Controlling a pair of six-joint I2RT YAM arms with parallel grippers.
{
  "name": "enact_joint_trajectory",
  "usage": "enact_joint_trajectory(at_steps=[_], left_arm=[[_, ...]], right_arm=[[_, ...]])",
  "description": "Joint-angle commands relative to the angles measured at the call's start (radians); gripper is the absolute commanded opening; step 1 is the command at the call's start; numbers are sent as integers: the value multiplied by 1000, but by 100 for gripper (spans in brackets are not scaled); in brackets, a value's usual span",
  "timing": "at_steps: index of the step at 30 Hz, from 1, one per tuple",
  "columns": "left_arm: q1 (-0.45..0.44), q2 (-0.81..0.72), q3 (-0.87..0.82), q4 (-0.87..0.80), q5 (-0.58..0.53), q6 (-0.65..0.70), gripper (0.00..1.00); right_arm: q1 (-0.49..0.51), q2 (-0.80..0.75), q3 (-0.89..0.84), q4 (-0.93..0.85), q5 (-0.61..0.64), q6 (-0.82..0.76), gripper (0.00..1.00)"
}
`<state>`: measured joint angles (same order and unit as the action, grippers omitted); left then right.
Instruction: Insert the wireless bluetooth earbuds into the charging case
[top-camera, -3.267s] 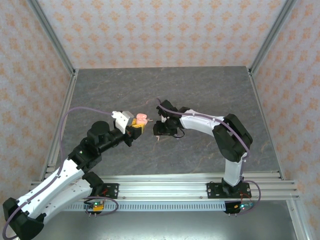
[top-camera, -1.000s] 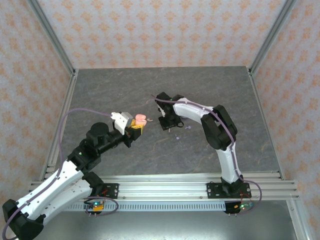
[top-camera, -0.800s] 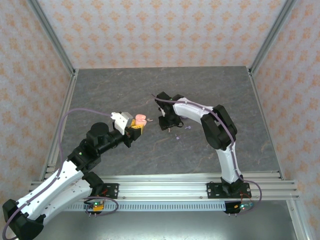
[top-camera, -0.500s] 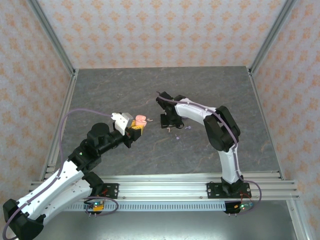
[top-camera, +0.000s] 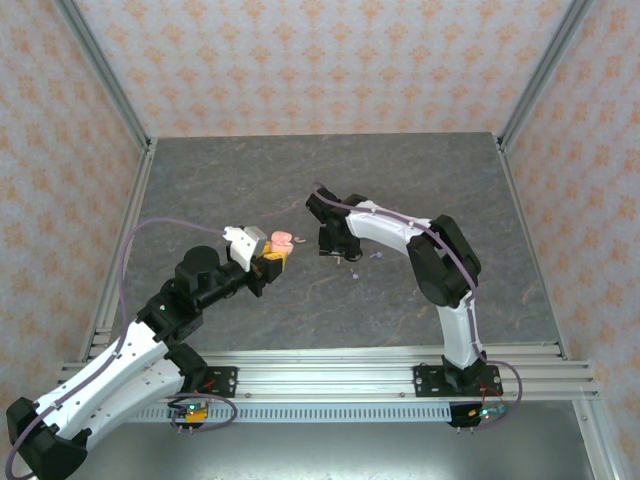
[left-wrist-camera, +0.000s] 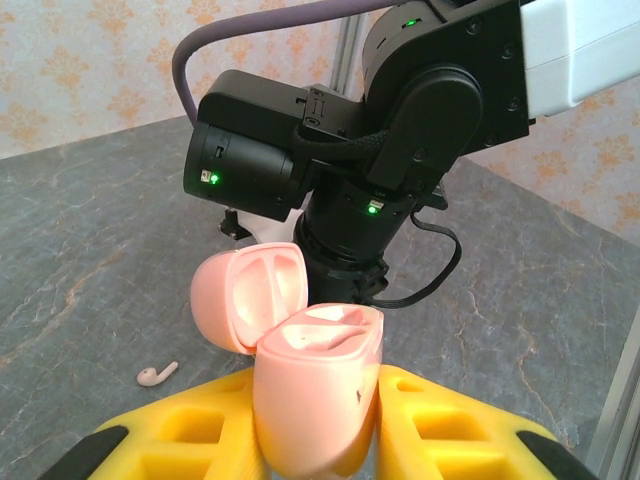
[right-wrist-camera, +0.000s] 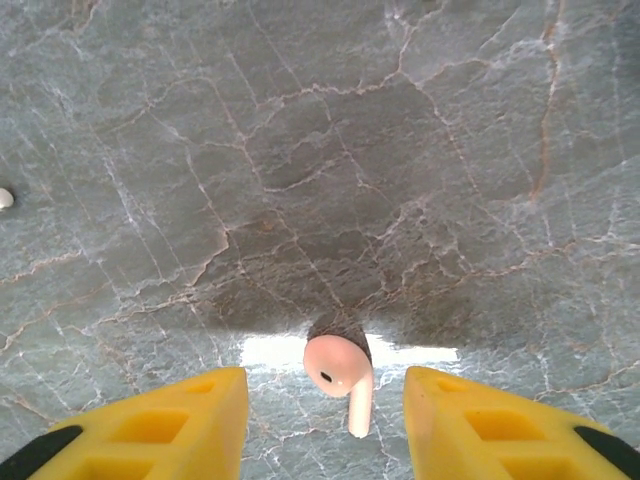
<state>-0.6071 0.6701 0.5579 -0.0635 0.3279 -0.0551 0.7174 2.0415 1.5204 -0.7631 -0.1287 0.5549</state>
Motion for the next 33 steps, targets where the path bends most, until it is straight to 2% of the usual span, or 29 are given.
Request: enact_joint_trajectory(at_steps=[1,33], left_arm=[[-3,-14,-7,24,-17,-12,27],[-3,-14,-12,26,-15,-25,27]], right_arm=[[4,22,33,-42,52,32,43],[4,95,67,-61,46,25,29]])
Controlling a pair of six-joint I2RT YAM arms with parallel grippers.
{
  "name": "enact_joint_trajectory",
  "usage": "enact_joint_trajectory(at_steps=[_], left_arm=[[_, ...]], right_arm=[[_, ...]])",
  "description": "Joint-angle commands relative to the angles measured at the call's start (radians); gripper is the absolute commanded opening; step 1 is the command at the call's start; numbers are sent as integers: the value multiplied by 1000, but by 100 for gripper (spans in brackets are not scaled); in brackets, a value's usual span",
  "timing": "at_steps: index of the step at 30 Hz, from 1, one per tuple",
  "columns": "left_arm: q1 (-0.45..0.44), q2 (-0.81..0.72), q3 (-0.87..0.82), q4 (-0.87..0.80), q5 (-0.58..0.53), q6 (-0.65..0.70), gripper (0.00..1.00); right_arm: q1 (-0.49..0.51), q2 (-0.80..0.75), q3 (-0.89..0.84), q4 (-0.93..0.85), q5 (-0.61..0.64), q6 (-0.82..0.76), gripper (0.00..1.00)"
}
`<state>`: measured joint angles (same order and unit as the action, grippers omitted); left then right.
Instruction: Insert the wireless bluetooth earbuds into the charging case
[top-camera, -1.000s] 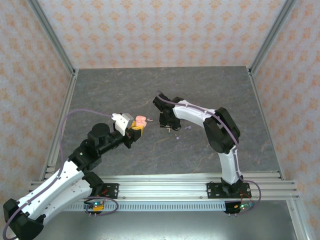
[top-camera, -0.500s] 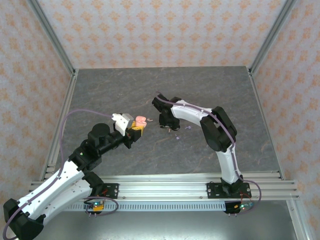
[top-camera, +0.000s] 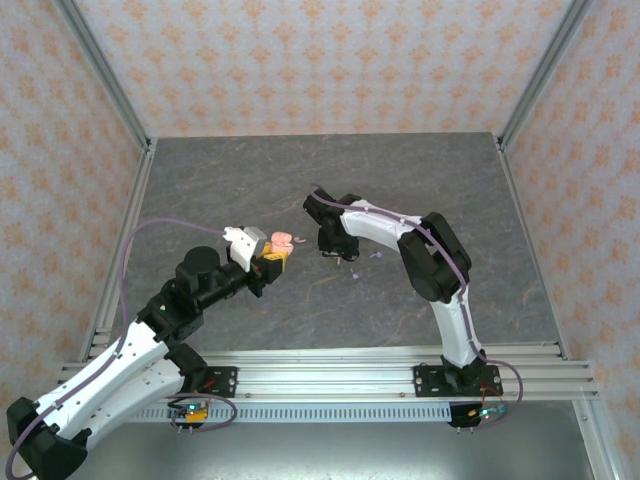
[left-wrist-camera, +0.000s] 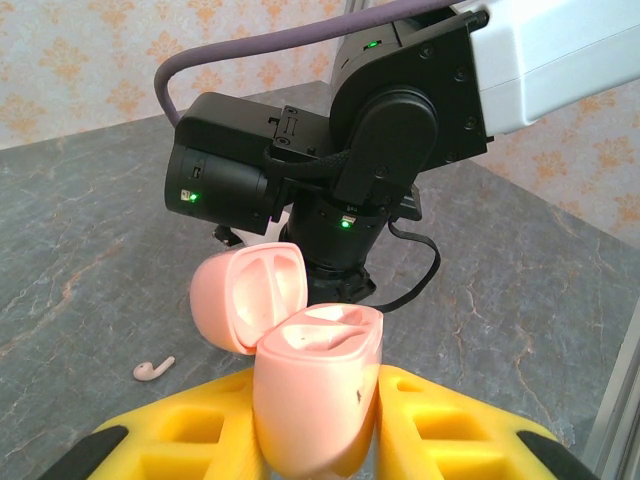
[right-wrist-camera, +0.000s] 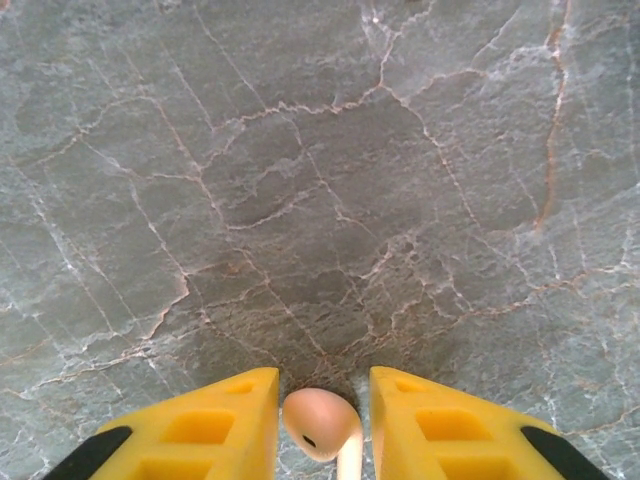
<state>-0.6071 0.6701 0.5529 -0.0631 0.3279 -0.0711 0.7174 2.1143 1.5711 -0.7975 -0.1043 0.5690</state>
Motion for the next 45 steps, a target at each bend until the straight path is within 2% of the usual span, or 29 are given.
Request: enact_joint_trajectory(at_steps=[1,7,15,28,39,45], left_arm=[[-3,-13,-7,26,-16,-9,27],[-3,-14,-7,20,-16,-10,27],[-3,22,-19,52,-11,-78,28],[-3,235,-23,136,3,-169,28],[-1,342,-28,173,-9,-224,28],[7,420,-33,249,35,-256,28]], right_arm=[[4,21,14,-25,20,9,28],[4,9,0,-14,13,-24,21],[-22,-47,-52,32,2,-79,21],[-88,-200,-223,232,-107,-103,21],[-94,-322,-294,310,-123,-101,20],[-95,-395,-318,332,-158,-104,20]])
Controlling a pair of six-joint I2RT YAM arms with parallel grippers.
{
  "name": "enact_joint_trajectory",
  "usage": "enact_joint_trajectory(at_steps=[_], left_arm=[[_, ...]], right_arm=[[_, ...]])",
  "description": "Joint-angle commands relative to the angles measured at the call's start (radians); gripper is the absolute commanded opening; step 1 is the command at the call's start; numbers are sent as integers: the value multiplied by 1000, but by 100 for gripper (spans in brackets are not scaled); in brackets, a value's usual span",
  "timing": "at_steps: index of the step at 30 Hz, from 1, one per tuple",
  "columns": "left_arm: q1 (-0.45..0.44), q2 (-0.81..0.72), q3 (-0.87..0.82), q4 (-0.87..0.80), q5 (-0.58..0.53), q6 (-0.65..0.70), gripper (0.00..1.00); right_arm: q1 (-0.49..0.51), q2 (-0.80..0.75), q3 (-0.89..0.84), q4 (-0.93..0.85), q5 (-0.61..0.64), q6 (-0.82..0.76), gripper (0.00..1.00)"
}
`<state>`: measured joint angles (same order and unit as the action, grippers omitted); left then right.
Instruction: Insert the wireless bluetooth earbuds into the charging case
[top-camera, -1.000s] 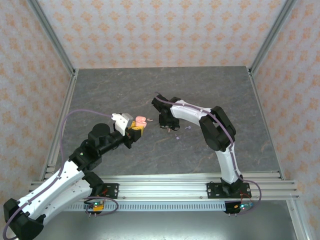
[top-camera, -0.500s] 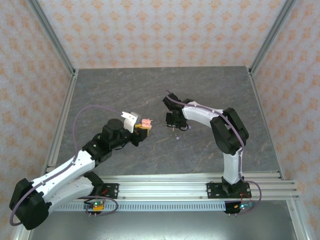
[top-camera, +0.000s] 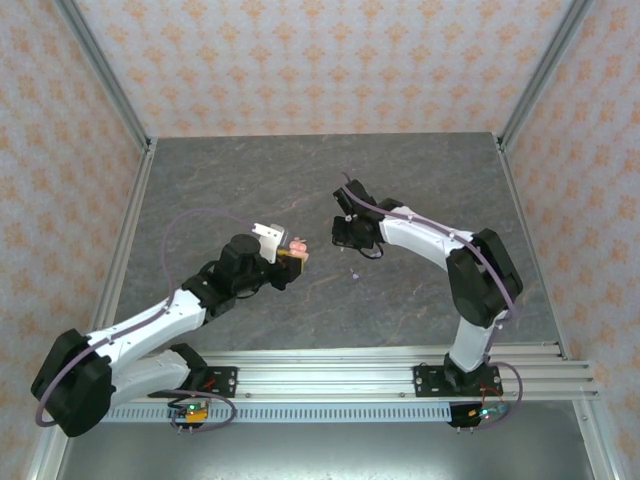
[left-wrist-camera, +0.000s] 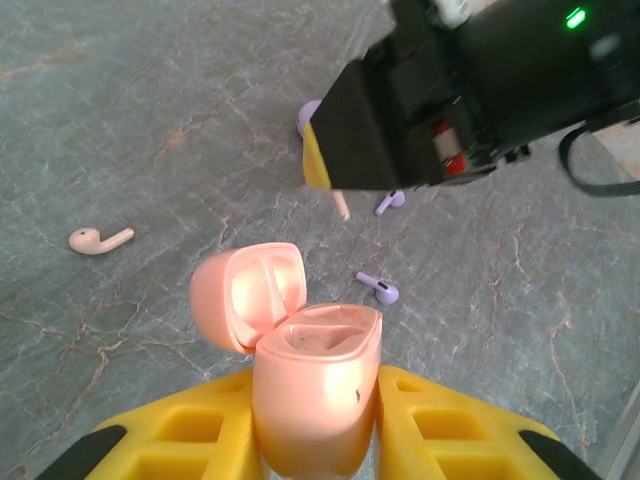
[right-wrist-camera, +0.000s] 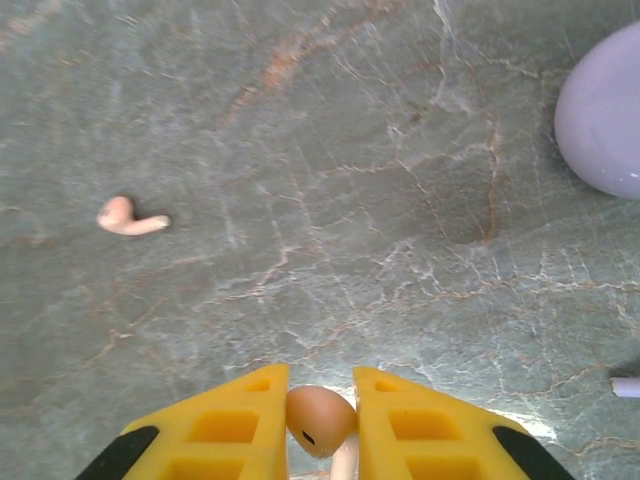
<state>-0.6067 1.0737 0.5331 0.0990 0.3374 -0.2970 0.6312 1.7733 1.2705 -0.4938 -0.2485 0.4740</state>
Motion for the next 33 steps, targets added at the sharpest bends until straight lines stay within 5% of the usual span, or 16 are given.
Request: enact_joint_trajectory(at_steps=[1,15,33], left_arm=[[8,28,-18,112,31,-38,28],[27,159,-52,442,156,-78,27],[11,325,-48,845,145,-192,24]], right_arm=[[-8,-69,-23,33,-16,-9,20],[-8,-269,-48,64,-59,-18,20],[-7,-437,-137,226,-133,-43,21]])
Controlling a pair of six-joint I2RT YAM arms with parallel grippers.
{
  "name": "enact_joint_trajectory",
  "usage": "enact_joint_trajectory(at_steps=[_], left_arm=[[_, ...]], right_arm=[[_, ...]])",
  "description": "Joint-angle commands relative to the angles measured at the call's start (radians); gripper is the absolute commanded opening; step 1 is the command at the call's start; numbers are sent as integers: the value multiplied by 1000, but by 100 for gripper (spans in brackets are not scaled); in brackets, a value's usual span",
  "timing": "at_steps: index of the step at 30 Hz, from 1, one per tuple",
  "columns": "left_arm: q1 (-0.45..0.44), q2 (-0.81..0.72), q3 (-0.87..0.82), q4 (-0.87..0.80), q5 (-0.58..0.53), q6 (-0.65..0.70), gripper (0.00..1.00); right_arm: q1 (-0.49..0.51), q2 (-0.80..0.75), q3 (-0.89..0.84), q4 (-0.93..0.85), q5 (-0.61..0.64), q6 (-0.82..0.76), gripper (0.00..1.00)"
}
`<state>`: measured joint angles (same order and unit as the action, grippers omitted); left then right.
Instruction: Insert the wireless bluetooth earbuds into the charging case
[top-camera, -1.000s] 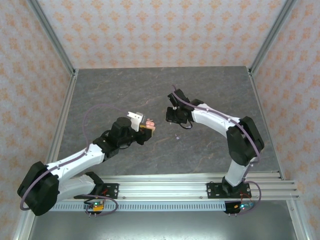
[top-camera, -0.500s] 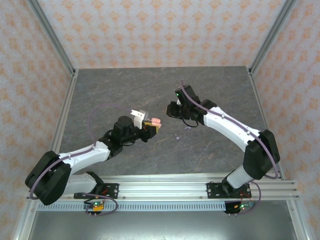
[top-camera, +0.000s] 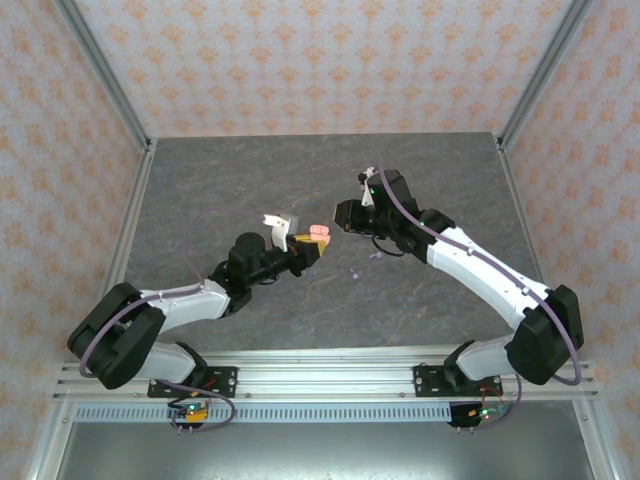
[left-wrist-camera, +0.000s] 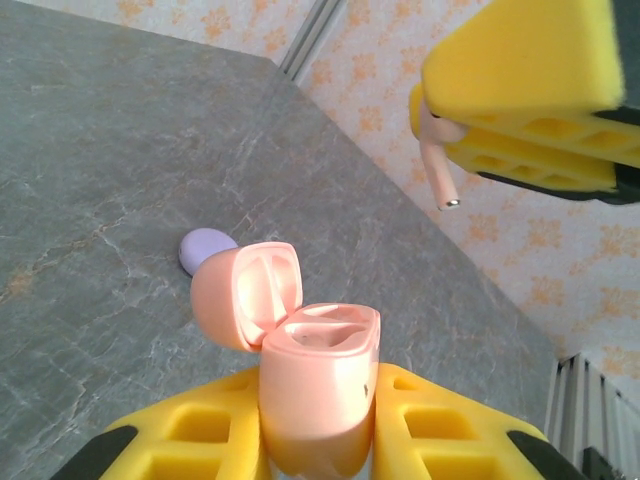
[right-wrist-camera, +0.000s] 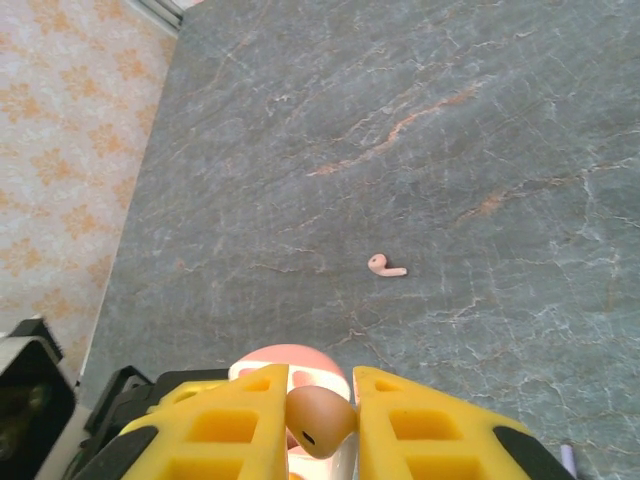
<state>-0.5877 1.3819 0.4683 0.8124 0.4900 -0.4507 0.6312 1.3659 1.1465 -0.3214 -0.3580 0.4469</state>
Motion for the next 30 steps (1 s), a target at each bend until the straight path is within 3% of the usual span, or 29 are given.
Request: enact_joint_trajectory(at_steps=[1,30], left_arm=[[-13,23,23,137,-11,-41,24],[-55,49,92,126,-51,-45,24]], right_arm=[[-7,-32,-16,58,-26,-16,21],[22,-10,-19,87,-37,-19,21]])
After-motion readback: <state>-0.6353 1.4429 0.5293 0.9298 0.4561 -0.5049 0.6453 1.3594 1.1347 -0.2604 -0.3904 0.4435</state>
